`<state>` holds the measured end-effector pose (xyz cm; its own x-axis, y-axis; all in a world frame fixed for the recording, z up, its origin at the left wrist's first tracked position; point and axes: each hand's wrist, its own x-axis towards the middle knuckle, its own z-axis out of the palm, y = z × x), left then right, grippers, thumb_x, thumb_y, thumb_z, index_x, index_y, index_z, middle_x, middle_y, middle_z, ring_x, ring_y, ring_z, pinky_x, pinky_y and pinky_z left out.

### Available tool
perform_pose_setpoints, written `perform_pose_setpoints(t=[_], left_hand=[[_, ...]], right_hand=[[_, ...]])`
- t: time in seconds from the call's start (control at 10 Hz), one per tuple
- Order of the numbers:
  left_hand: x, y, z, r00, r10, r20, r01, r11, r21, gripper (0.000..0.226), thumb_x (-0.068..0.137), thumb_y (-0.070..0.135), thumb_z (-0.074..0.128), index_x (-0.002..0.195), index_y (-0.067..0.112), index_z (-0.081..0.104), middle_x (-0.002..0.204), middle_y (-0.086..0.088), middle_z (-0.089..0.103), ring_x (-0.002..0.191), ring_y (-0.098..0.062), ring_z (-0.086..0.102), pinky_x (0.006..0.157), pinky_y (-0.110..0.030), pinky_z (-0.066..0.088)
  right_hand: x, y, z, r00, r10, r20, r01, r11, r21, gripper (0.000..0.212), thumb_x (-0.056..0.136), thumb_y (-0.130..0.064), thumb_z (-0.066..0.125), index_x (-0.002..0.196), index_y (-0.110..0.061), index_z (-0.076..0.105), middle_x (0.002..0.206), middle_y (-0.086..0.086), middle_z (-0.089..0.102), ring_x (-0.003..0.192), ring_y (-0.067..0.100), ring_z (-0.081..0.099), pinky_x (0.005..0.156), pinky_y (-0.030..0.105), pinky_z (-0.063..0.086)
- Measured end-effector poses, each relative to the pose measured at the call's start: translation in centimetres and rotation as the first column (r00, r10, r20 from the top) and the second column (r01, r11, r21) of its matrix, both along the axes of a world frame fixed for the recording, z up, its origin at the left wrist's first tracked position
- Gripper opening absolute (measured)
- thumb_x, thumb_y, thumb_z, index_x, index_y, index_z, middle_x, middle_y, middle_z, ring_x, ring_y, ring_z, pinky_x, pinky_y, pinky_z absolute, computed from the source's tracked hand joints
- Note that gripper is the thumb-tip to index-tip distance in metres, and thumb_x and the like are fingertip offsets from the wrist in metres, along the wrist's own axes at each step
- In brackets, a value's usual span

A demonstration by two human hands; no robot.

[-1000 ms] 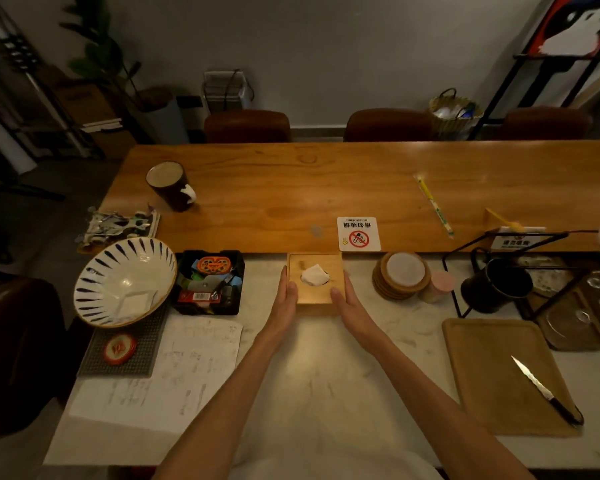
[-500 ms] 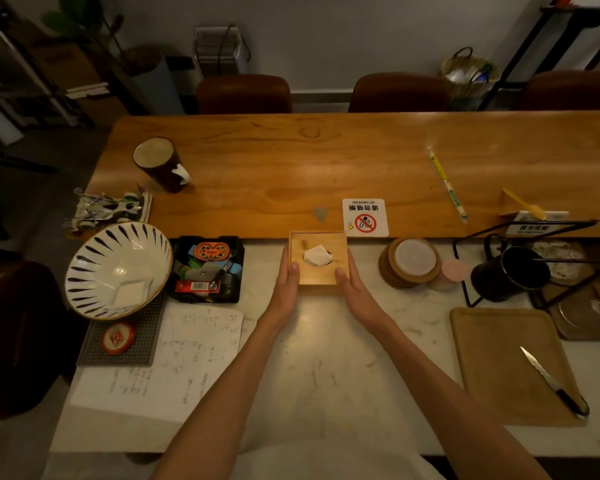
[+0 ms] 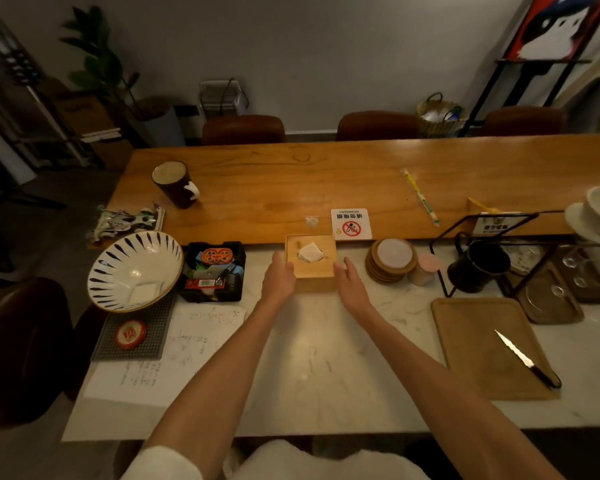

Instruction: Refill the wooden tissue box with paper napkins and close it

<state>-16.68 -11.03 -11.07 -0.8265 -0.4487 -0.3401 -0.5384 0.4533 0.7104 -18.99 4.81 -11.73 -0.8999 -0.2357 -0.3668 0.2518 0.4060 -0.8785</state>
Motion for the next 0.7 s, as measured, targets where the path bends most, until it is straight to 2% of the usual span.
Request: perform_pose_setpoints(t=[0.1, 0.2, 0.3, 0.4, 0.5, 0.6, 0.7], left_hand=[[2.7, 0.2, -0.7, 0.977, -0.12, 0.178, 0.161, 0.957, -0.242, 0.05, 0.1, 0.045, 0.034, 0.145, 0.026, 0.025, 0.152, -0.01, 0.034, 0.141, -0.038, 0.03, 0.11, -0.065, 0.021], [4.6, -0.3, -1.4, 0.893, -0.157, 0.421, 0.321, 0.879, -0.352, 0.07, 0.094, 0.066, 0.023, 0.154, 0.034, 0.005, 0.164, -0.006, 0.004, 0.149, -0.039, -0.001, 0.109, -0.071, -0.005], [5.5, -0.9, -1.3, 0.868, -0.223, 0.444, 0.397, 0.848, -0.35, 0.073, 0.092, 0.07, 0.02, 0.154, 0.038, -0.003, 0.165, -0.002, -0.001, 0.15, -0.037, -0.006, 0.11, -0.071, -0.006], [5.6, -1.5, -0.5, 0.851, -0.251, 0.462, 0.438, 0.823, -0.36, 0.072, 0.092, 0.071, 0.018, 0.154, 0.04, -0.002, 0.165, -0.001, -0.001, 0.15, -0.036, -0.007, 0.109, -0.073, -0.008], [5.0, -2.4, 0.9, 0.819, -0.279, 0.501, 0.494, 0.788, -0.368, 0.071, 0.093, 0.07, 0.019, 0.154, 0.033, 0.016, 0.162, -0.006, 0.018, 0.149, -0.039, 0.01, 0.11, -0.071, -0.001], [3.3, -3.8, 3.6, 0.82, -0.323, 0.472, 0.518, 0.77, -0.373, 0.062, 0.097, 0.06, 0.032, 0.133, 0.014, 0.051, 0.136, -0.013, 0.055, 0.123, -0.033, 0.052, 0.104, -0.054, 0.04], [-0.3, -5.4, 8.0, 0.869, -0.338, 0.362, 0.482, 0.745, -0.462, 0.042, 0.098, 0.044, 0.047, 0.113, 0.008, 0.061, 0.116, -0.01, 0.063, 0.105, -0.028, 0.06, 0.091, -0.041, 0.051]], right_hand=[[1.8, 0.7, -1.5, 0.979, 0.148, -0.142, -0.12, 0.974, 0.19, 0.075, 0.094, -0.068, 0.028, 0.155, -0.028, 0.01, 0.159, 0.002, 0.026, 0.144, 0.024, 0.029, 0.117, 0.046, 0.027], [1.8, 1.5, -3.2, 0.947, 0.289, -0.142, -0.207, 0.884, 0.418, 0.089, 0.084, -0.082, 0.021, 0.153, -0.032, -0.005, 0.159, 0.004, 0.023, 0.14, 0.027, 0.035, 0.109, 0.054, 0.036], [2.1, 1.7, -2.4, 0.935, 0.332, -0.123, -0.236, 0.844, 0.481, 0.092, 0.082, -0.083, 0.019, 0.153, -0.031, -0.009, 0.16, 0.006, 0.023, 0.142, 0.028, 0.034, 0.109, 0.053, 0.036], [1.7, 2.1, -1.4, 0.913, 0.398, -0.091, -0.248, 0.717, 0.651, 0.081, 0.089, -0.073, 0.025, 0.154, -0.031, -0.001, 0.15, 0.008, 0.039, 0.131, 0.03, 0.046, 0.1, 0.051, 0.044], [0.8, 2.4, 0.6, 0.835, 0.542, -0.099, -0.19, 0.452, 0.872, 0.053, 0.097, -0.054, 0.033, 0.14, -0.023, 0.043, 0.127, 0.007, 0.06, 0.112, 0.028, 0.06, 0.085, 0.041, 0.048], [-0.9, 2.1, 4.1, 0.728, 0.674, -0.122, -0.101, 0.281, 0.954, 0.031, 0.1, -0.035, 0.042, 0.106, -0.018, 0.067, 0.106, 0.003, 0.07, 0.093, 0.023, 0.066, 0.072, 0.033, 0.045], [-4.2, 0.7, 9.3, 0.684, 0.719, -0.126, -0.129, 0.288, 0.949, 0.036, 0.099, -0.041, 0.043, 0.107, -0.015, 0.066, 0.107, 0.004, 0.066, 0.097, 0.024, 0.064, 0.076, 0.034, 0.047]])
